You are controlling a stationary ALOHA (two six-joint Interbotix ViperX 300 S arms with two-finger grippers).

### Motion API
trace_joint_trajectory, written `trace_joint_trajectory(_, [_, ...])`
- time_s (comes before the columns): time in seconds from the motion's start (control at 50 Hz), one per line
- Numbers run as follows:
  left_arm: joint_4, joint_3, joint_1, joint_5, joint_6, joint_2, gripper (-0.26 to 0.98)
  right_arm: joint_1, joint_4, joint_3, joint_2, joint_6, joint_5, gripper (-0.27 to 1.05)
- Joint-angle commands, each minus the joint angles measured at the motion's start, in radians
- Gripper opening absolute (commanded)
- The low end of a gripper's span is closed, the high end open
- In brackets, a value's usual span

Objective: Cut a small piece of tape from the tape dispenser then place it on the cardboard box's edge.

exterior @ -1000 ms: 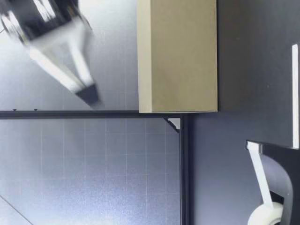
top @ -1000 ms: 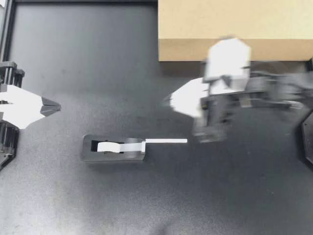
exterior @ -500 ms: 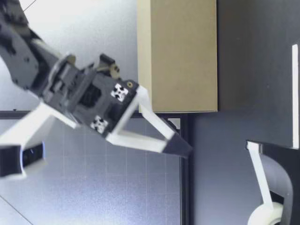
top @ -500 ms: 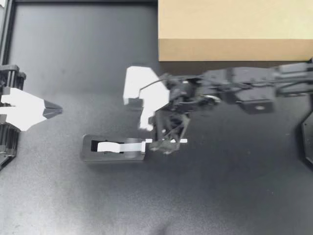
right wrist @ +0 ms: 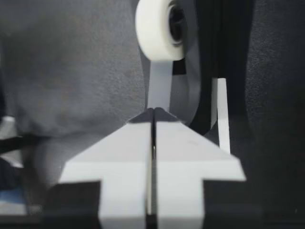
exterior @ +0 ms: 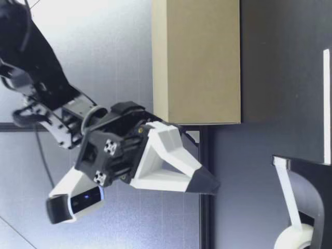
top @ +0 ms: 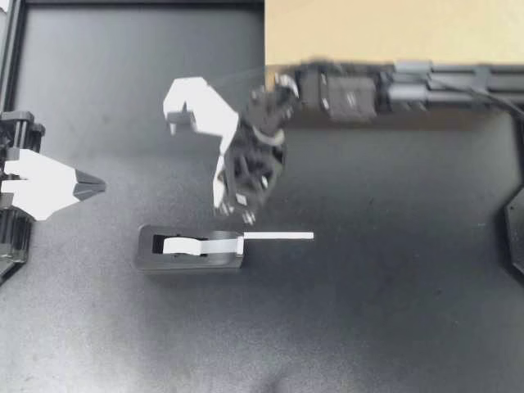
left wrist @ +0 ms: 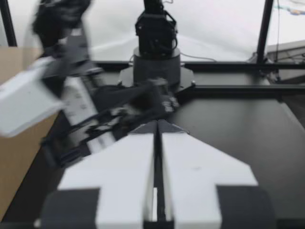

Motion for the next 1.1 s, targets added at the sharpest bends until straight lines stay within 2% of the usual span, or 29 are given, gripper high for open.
trace_joint_trajectory(0.0, [0.000, -0.012, 0.003, -0.009, 0.002, 0.006, -0.13, -0.005, 0.021, -0.057, 0.006, 0.000, 0.046, 0.00])
trace_joint_trajectory(0.32, [0.000, -0.005, 0.003, -0.009, 0.000, 0.006, -0.13, -0.009, 0.025, -0.132, 0.095, 0.005, 0.164, 0.39])
trace_joint_trajectory(1.08, [0.000, 0.000, 0.003, -0.009, -0.003, 0.006, -0.13, 0.005, 0.075, -0.143, 0.175, 0.005, 0.196, 0.39])
